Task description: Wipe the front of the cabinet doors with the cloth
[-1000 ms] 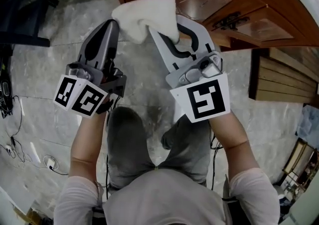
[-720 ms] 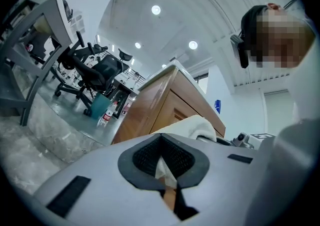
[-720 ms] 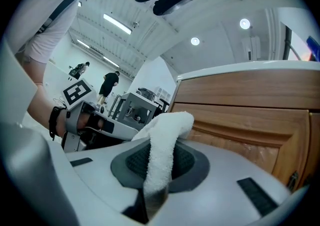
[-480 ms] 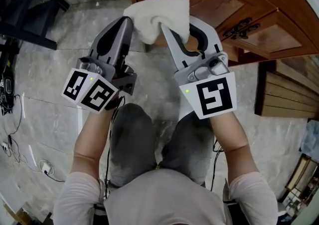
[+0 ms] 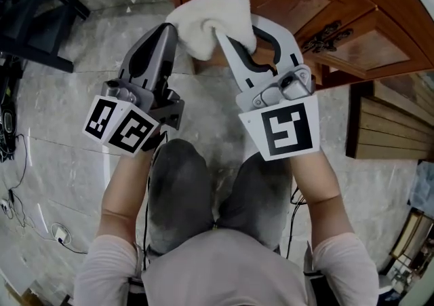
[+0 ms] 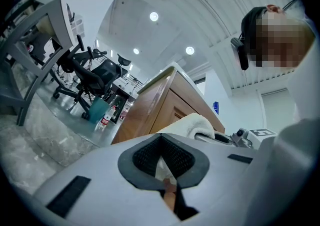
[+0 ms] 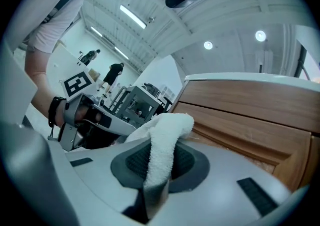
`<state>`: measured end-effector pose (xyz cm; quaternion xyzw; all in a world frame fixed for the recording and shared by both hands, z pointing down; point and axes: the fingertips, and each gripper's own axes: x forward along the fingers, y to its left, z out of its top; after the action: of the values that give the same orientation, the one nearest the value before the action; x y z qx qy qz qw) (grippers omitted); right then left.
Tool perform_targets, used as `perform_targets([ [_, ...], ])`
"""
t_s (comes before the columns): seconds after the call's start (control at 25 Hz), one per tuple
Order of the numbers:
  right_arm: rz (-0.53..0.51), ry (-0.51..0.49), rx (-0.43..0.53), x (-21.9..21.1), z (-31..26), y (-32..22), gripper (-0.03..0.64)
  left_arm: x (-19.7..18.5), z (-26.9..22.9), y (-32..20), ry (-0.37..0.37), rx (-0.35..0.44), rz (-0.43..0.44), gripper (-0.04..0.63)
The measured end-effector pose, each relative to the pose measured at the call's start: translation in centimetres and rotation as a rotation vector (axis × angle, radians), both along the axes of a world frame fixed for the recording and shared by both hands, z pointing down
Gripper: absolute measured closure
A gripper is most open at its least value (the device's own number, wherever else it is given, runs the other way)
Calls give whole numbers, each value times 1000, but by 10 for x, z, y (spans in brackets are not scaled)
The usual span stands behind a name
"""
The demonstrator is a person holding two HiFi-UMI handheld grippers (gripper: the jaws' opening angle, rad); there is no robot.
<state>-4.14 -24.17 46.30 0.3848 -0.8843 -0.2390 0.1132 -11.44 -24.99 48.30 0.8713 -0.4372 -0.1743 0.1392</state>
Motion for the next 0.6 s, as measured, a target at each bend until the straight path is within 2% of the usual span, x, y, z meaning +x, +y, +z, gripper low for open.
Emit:
perform_targets([
  [0.6, -19, 91, 43, -10, -19, -18, 546, -6, 0, -1, 26, 25, -22, 578],
])
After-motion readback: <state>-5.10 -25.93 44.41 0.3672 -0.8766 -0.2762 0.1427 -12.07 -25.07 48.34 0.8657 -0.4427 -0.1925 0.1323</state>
